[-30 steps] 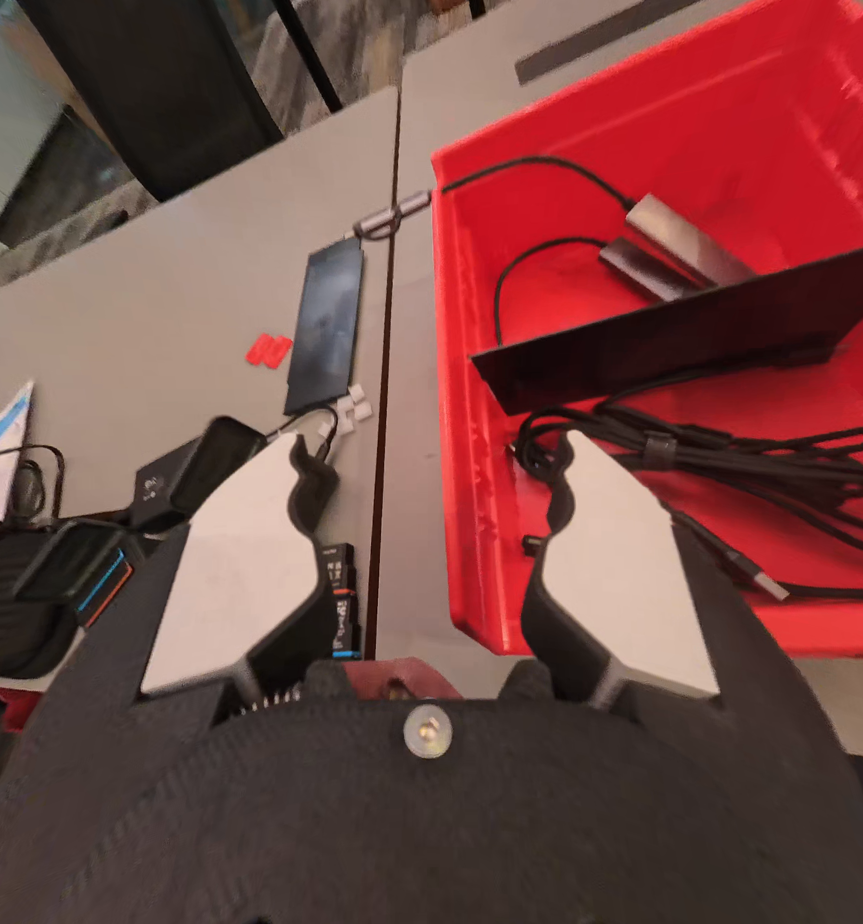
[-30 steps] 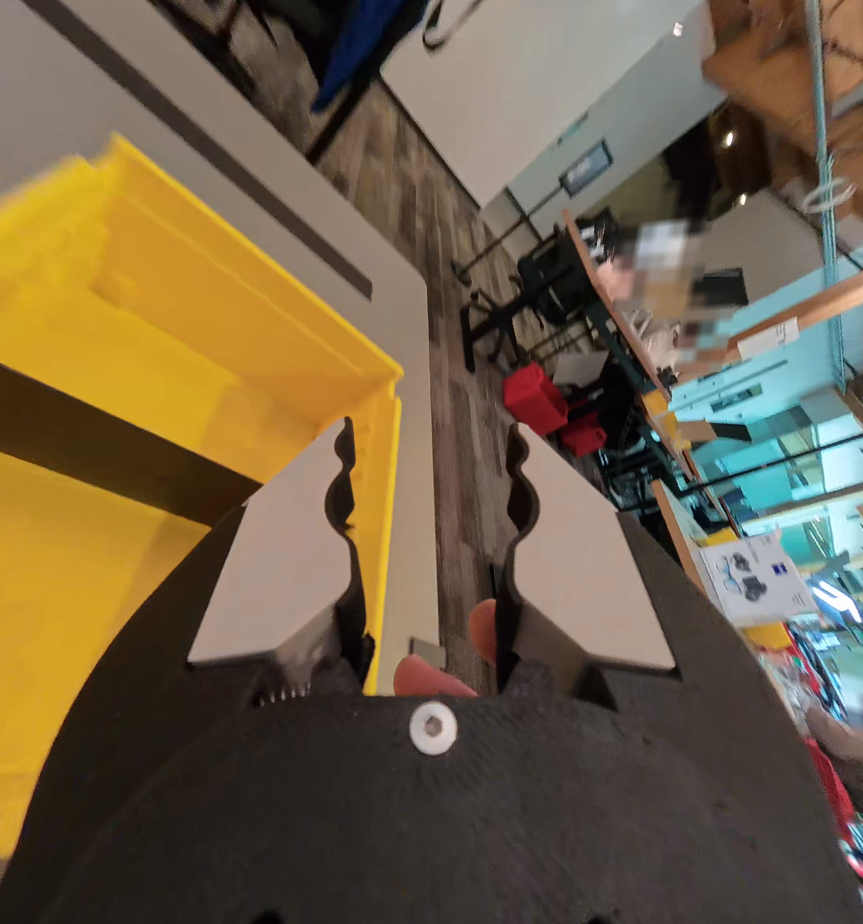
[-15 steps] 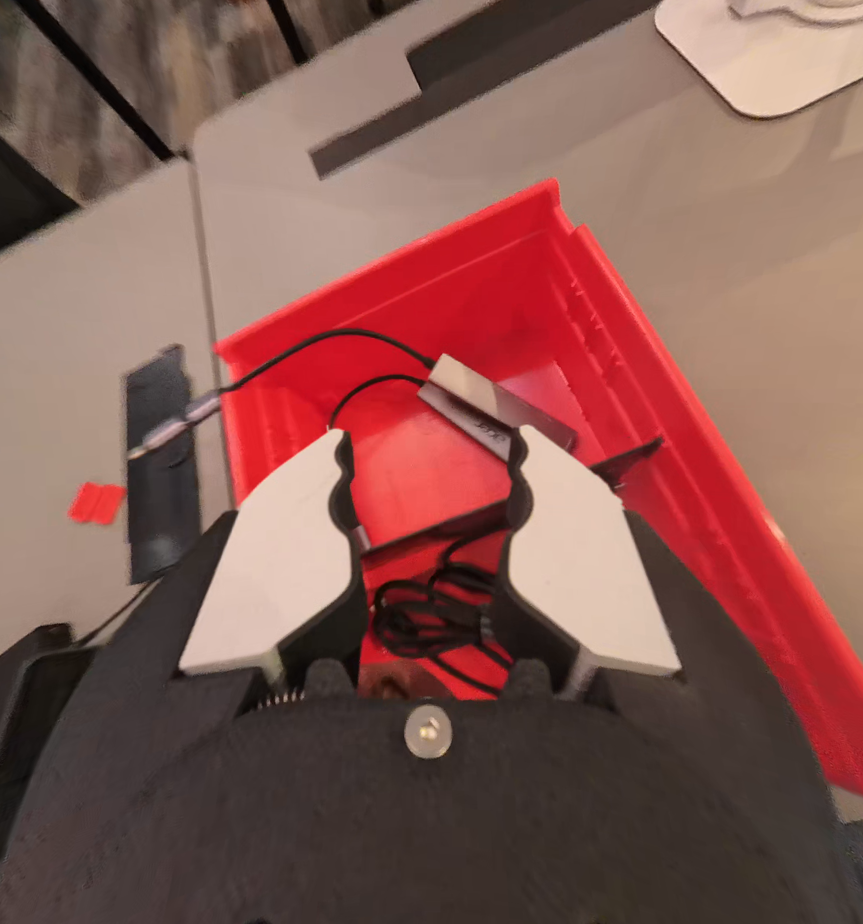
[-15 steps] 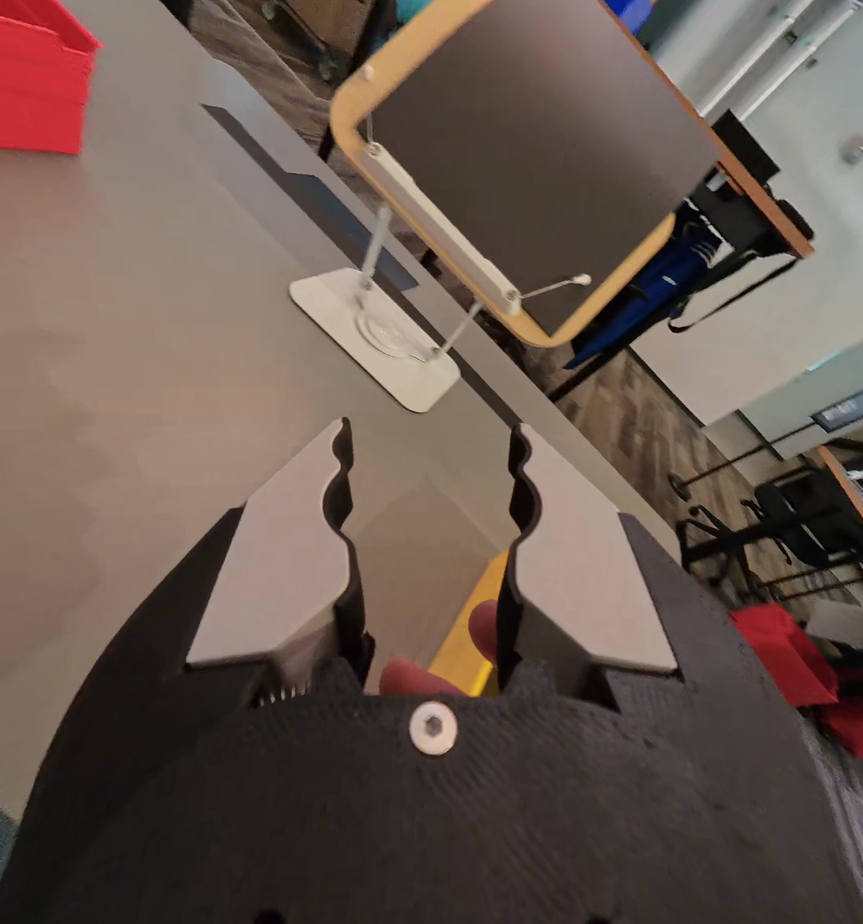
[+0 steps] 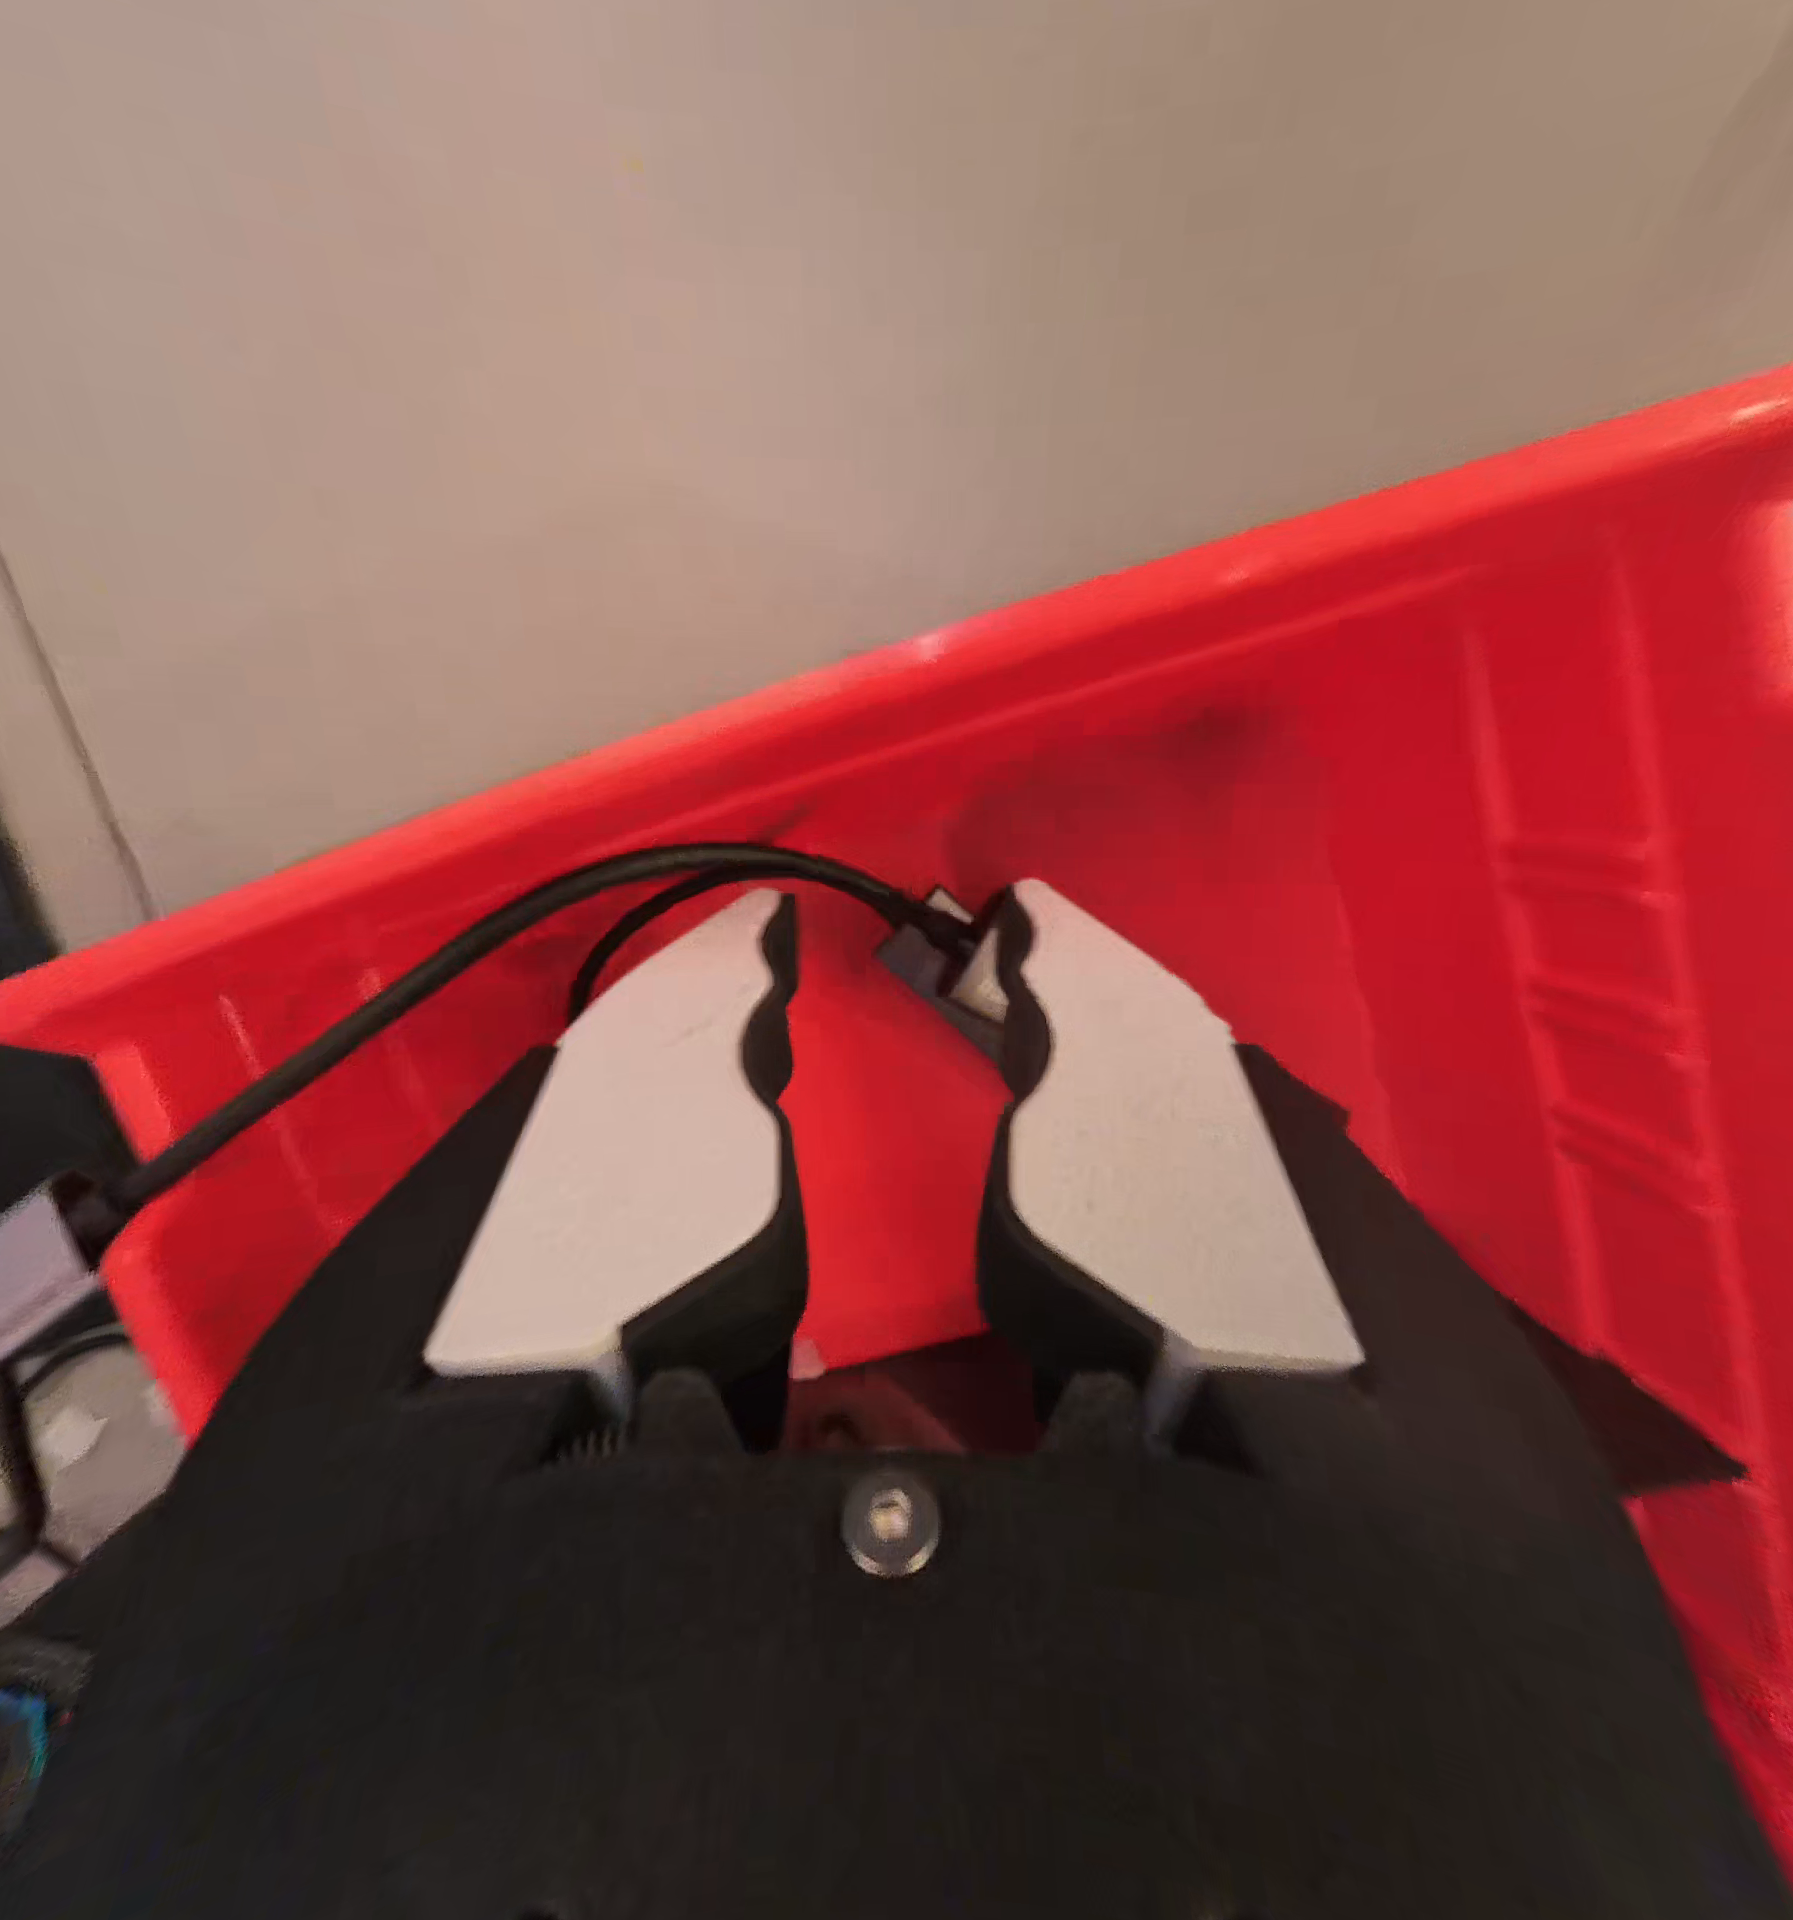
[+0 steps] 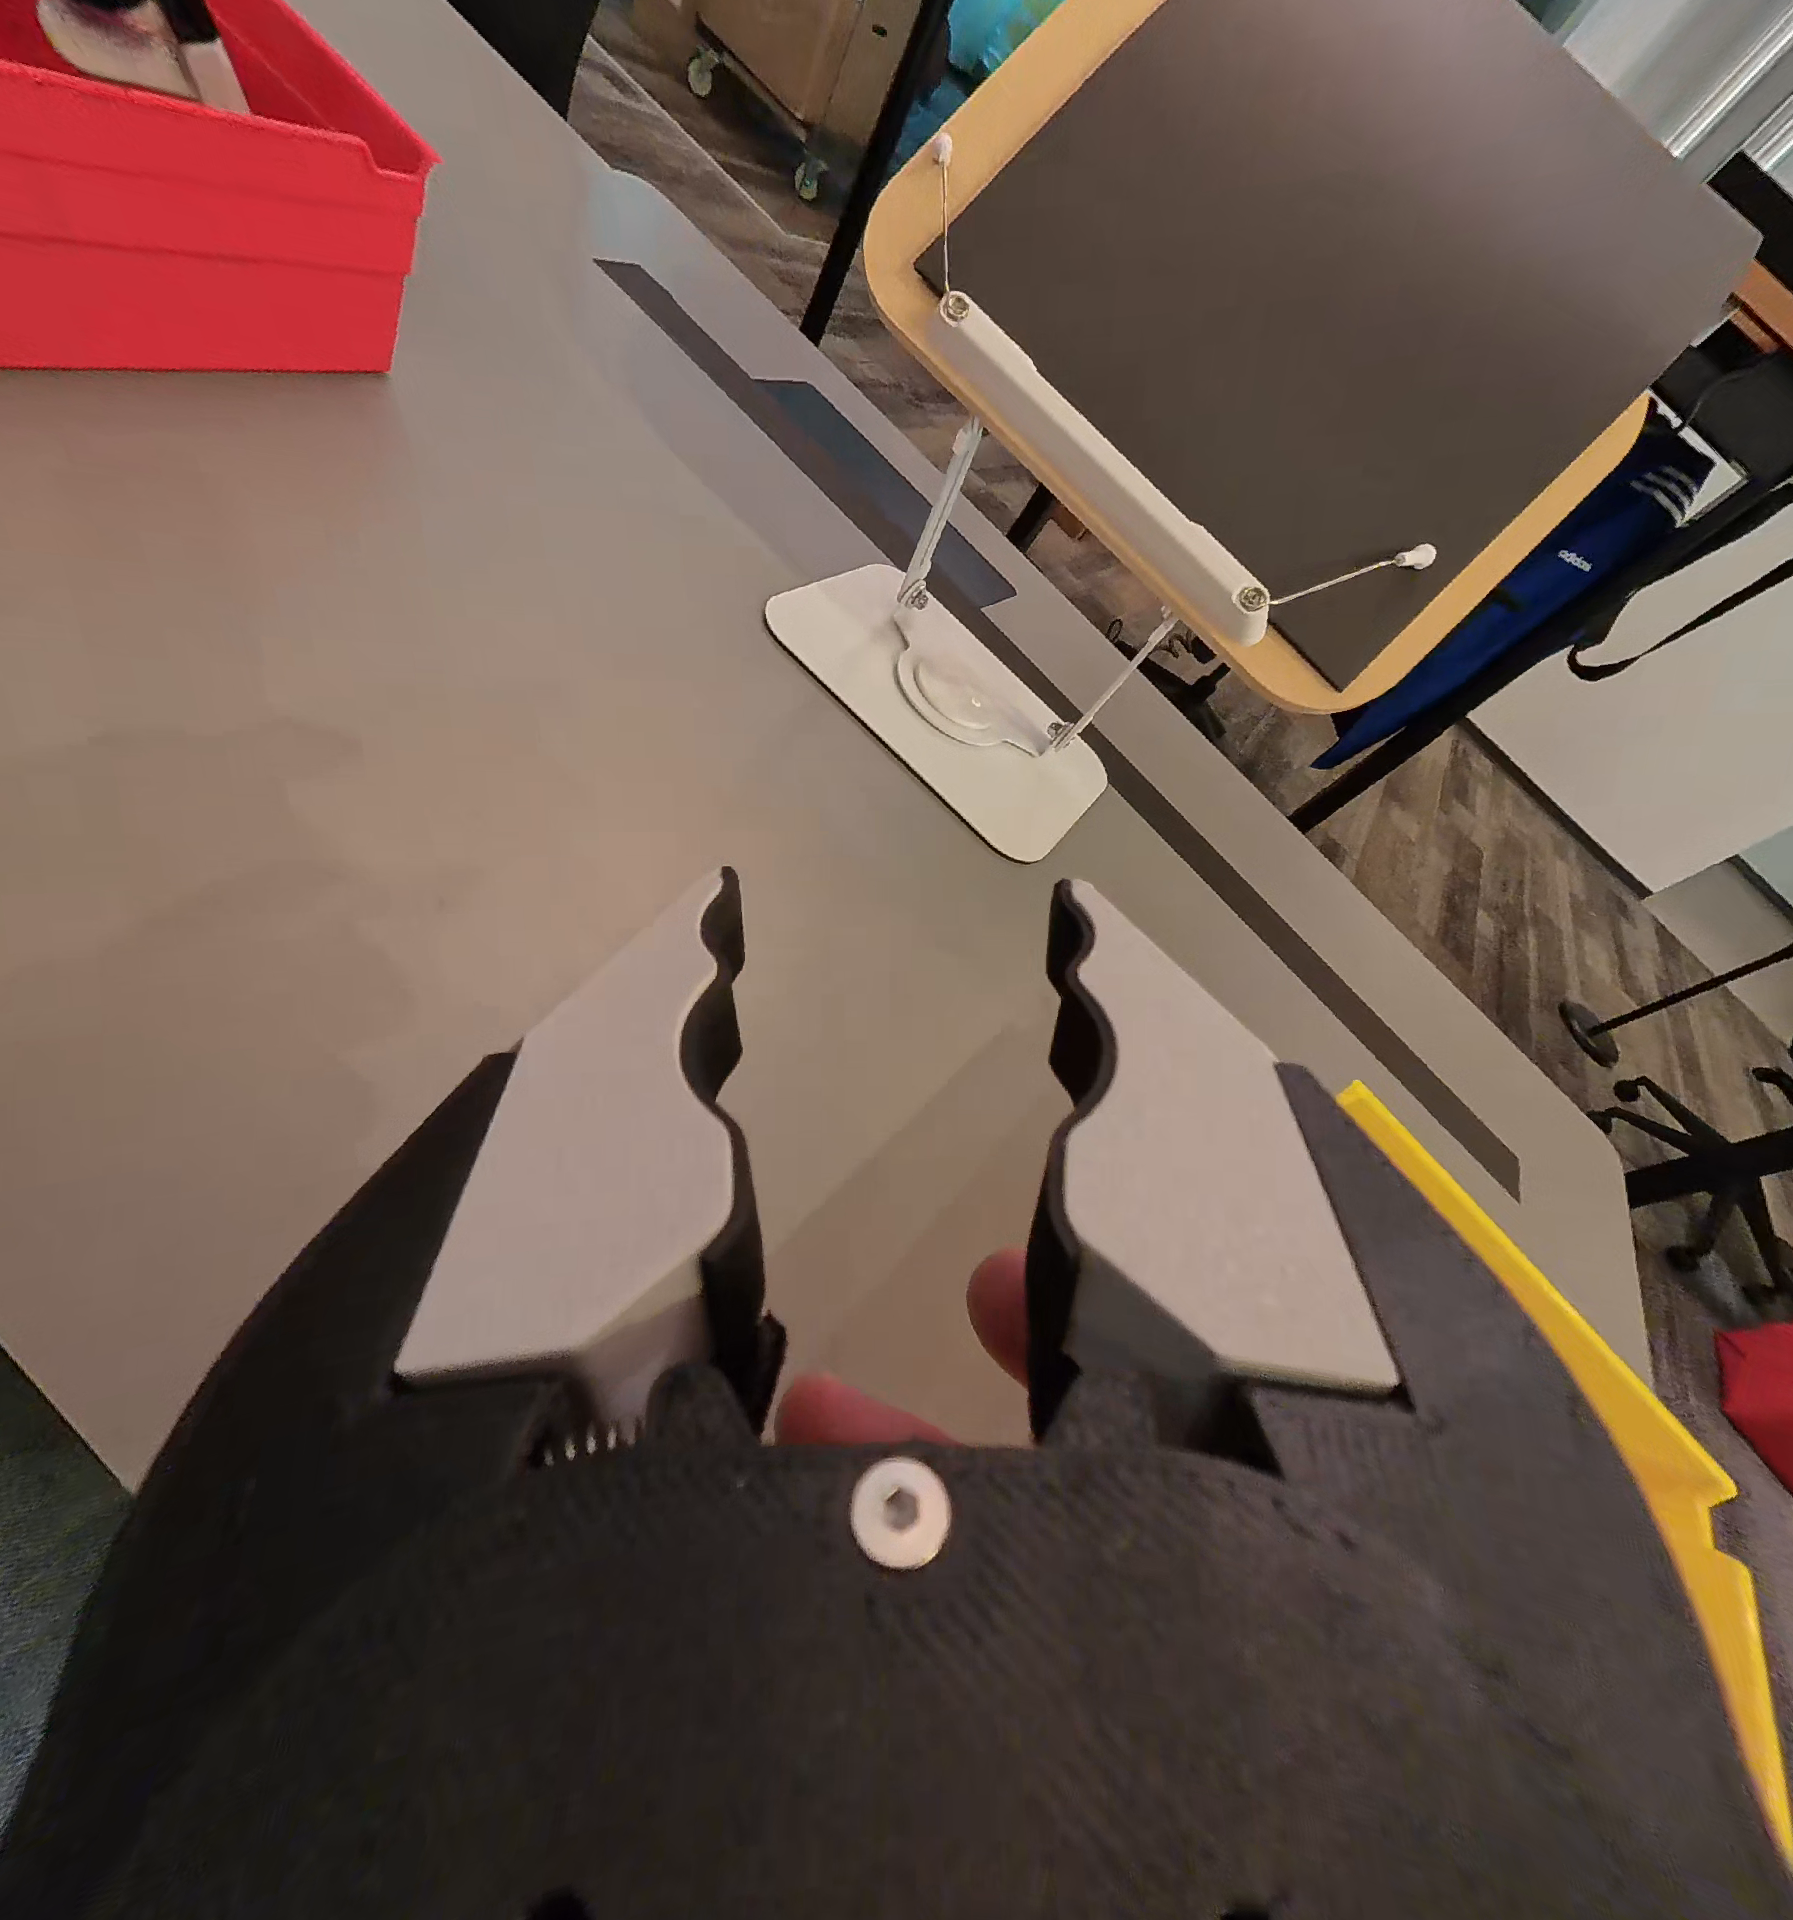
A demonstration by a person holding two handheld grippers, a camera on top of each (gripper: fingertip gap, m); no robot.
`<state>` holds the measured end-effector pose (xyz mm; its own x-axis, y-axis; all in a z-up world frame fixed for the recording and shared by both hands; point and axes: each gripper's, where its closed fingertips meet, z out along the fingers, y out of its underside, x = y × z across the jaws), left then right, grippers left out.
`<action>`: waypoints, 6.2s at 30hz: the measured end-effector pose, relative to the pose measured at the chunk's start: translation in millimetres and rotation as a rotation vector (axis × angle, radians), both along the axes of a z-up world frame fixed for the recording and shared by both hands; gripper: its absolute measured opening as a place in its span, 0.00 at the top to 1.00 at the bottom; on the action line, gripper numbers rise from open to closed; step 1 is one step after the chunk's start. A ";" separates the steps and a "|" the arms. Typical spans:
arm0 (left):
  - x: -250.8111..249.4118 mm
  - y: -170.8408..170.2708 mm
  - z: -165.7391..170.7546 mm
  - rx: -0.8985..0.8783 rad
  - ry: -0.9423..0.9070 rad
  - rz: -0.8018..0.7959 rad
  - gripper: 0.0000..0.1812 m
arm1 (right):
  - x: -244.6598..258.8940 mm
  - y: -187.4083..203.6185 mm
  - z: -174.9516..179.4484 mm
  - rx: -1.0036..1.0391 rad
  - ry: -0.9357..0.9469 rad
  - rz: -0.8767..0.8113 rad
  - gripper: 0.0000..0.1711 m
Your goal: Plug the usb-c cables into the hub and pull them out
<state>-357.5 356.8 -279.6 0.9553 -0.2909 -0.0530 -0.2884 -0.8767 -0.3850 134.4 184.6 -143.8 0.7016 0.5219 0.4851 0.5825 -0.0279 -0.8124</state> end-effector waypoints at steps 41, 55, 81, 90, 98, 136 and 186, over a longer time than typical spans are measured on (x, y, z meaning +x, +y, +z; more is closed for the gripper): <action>365.4 -145.4 212.2 0.666 -0.459 -0.689 0.98 | -151.6 33.1 -6.0 -0.151 0.321 0.267 0.93; 188.0 -131.3 171.6 0.621 -0.044 -0.496 0.75 | -101.1 13.4 -69.9 -0.590 0.443 0.371 0.97; -101.2 -166.4 38.8 0.232 0.233 0.063 0.87 | -86.7 26.1 -139.7 -0.677 0.222 0.221 0.82; -10.4 -185.4 39.3 0.282 0.447 -0.609 0.77 | -82.0 23.2 -120.2 -0.563 0.280 0.235 0.82; 0.4 -167.3 -15.7 0.098 0.540 -0.869 0.79 | -88.3 12.0 -115.7 -0.533 0.270 0.271 0.82; -4.6 -164.1 154.4 0.720 0.009 -0.353 0.96 | -92.2 5.2 -74.7 -0.418 0.290 0.307 0.80; 402.3 -143.5 0.8 0.315 0.040 -1.163 0.52 | -3.7 15.1 -130.5 -0.468 0.388 -0.051 0.89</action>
<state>44.8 213.3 -278.8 0.1259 -0.9455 -0.3004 -0.8600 0.0470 -0.5082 130.7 199.7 -274.3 0.8107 0.5793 -0.0843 0.2347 -0.4536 -0.8598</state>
